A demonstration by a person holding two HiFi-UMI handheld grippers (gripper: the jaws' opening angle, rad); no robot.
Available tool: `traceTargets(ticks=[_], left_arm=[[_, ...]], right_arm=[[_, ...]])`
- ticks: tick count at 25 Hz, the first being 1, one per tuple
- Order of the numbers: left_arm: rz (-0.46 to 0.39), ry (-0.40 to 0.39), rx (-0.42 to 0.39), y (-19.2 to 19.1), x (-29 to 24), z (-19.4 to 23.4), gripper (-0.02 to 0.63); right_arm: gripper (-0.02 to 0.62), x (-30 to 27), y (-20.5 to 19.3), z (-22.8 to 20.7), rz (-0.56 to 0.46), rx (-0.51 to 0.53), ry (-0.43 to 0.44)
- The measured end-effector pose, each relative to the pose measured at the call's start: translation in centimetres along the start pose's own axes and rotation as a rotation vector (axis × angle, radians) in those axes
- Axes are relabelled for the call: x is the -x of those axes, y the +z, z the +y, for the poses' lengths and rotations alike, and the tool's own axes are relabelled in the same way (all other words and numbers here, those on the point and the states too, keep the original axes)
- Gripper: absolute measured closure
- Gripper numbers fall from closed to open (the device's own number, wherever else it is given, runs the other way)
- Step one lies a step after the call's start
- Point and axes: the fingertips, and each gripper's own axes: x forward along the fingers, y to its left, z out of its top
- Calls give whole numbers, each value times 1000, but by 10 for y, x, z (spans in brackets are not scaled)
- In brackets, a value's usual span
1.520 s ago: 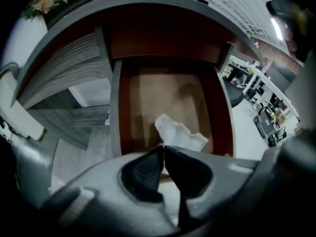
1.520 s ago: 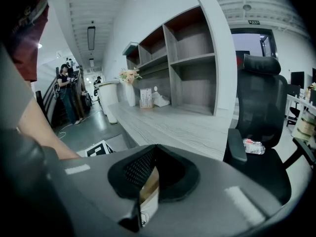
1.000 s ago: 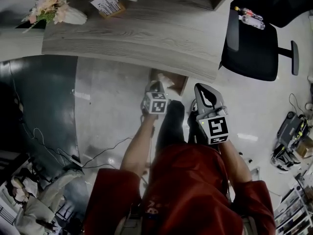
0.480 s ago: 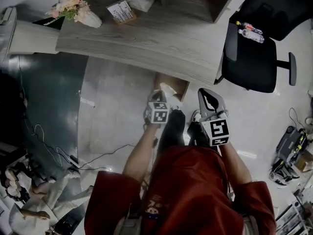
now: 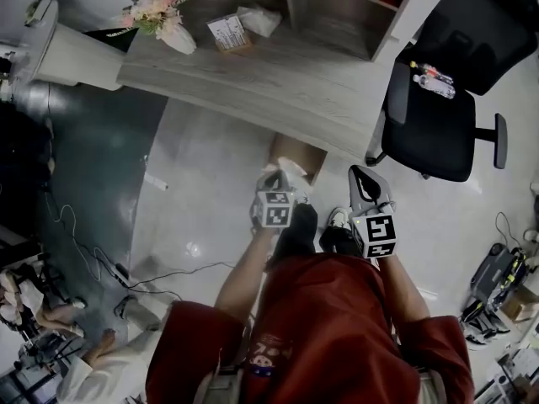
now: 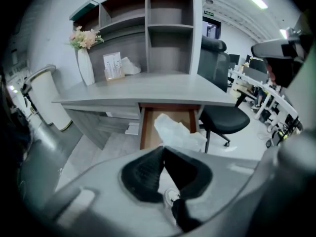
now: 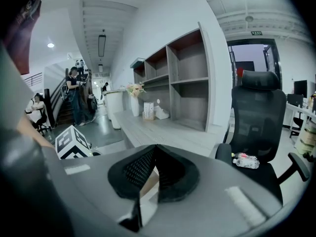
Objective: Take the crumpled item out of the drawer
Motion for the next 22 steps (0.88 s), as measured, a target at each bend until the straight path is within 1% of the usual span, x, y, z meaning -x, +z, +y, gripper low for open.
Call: traceTargets(ticks=[11, 13, 16, 22], left_arm=[[-94, 44, 23, 29, 45, -22, 607], [-113, 59, 27, 33, 55, -21, 607], [-134, 85, 59, 38, 68, -15, 607], [-187, 99, 81, 55, 89, -14, 607]], right_arm=[[595, 18, 13, -17, -27, 25, 9], [595, 20, 13, -19, -20, 28, 11], [595, 23, 18, -20, -33, 30, 16], [595, 24, 22, -23, -58, 23, 16]])
